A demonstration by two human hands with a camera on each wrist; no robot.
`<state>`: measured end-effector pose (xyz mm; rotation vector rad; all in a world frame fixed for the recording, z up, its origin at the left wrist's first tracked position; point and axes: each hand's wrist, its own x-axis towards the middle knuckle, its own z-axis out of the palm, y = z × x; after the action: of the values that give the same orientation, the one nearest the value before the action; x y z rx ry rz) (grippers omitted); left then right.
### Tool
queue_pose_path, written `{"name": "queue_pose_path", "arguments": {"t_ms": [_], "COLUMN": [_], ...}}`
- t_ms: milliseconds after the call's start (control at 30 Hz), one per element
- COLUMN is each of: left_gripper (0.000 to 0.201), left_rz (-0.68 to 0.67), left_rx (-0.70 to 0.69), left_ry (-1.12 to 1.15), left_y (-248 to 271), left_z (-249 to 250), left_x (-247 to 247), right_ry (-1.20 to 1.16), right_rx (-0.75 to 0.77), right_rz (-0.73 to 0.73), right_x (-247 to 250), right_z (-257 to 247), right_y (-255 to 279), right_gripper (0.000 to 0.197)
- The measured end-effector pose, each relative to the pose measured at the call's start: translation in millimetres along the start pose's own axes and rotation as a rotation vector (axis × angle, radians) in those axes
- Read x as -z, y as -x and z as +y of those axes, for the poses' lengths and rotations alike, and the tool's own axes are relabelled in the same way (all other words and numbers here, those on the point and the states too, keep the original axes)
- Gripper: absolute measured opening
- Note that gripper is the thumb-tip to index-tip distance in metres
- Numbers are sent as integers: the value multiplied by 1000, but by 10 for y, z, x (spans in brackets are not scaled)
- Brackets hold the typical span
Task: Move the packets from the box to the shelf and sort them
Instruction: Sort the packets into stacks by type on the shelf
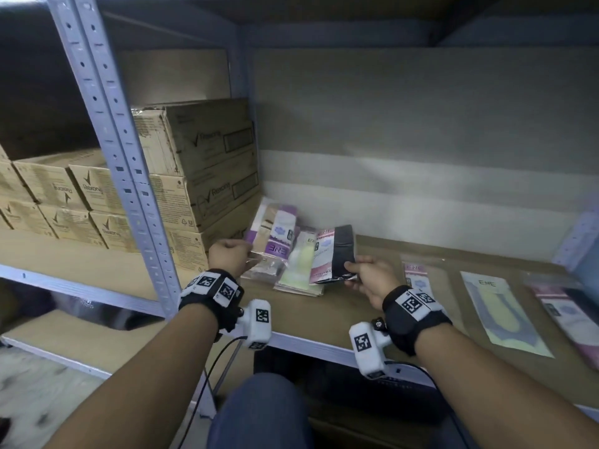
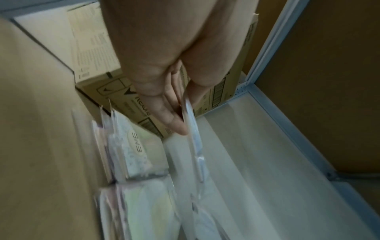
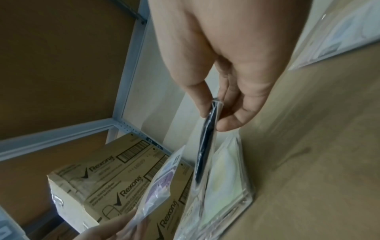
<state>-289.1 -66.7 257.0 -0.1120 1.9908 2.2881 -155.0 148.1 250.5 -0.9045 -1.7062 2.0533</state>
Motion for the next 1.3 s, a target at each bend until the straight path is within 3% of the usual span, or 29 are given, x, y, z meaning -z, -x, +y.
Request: {"name": "queue_pose_path", "arguments": {"t_ms": [367, 833, 1300], "left_gripper": [18, 17, 21], "left_rz": [-159, -378, -500], "left_rx": [121, 213, 236], "left_ry": [209, 245, 234], "left_y": [596, 1395, 1809], "left_z": [-327, -720, -789], "left_x": [-586, -1540, -1997], "right_ry": [-80, -61, -59], "right_rx": [120, 124, 177], "right_rz": [136, 325, 461], "right_x": [882, 2187, 2794], "right_z": [-155, -103, -72], "right_y": [186, 475, 650], "right_gripper": [33, 27, 26]}}
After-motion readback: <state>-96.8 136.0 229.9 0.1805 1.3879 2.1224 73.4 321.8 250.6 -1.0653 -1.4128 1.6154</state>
